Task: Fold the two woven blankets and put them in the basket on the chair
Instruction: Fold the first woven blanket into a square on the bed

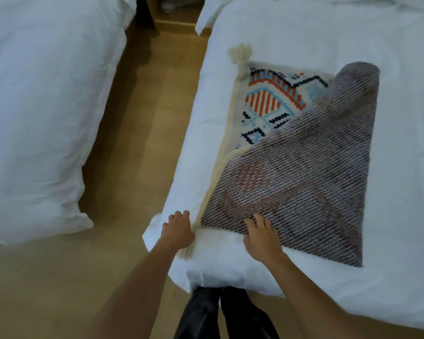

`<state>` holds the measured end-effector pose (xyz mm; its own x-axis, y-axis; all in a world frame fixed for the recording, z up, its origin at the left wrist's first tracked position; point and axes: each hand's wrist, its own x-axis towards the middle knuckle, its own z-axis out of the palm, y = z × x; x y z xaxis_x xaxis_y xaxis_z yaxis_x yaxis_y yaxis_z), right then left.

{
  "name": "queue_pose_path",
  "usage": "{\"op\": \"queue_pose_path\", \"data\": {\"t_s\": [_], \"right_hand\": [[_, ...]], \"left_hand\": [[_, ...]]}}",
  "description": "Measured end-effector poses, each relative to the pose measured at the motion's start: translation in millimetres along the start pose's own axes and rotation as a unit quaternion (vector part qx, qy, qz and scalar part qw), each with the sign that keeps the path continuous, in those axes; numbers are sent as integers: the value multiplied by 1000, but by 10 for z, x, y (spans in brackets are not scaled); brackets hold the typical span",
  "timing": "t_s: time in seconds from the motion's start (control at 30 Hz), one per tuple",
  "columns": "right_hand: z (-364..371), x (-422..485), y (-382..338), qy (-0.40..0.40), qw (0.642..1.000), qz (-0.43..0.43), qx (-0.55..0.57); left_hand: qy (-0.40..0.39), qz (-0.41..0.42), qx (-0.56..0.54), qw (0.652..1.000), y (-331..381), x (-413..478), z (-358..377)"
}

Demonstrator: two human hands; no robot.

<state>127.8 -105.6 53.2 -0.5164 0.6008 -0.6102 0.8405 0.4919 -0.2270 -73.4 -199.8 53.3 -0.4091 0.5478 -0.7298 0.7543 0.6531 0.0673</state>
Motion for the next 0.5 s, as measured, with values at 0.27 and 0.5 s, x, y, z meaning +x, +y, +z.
{"op": "queue_pose_path", "data": {"t_s": [0.27,0.5], "right_hand": [[-497,-18,-496,48,999,5,26],[-607,198,-1233,84,995,59,11]], "left_hand": [[51,21,-37,998,-94,-272,-642],[59,57,-27,996,-681,-90,-1128]]}}
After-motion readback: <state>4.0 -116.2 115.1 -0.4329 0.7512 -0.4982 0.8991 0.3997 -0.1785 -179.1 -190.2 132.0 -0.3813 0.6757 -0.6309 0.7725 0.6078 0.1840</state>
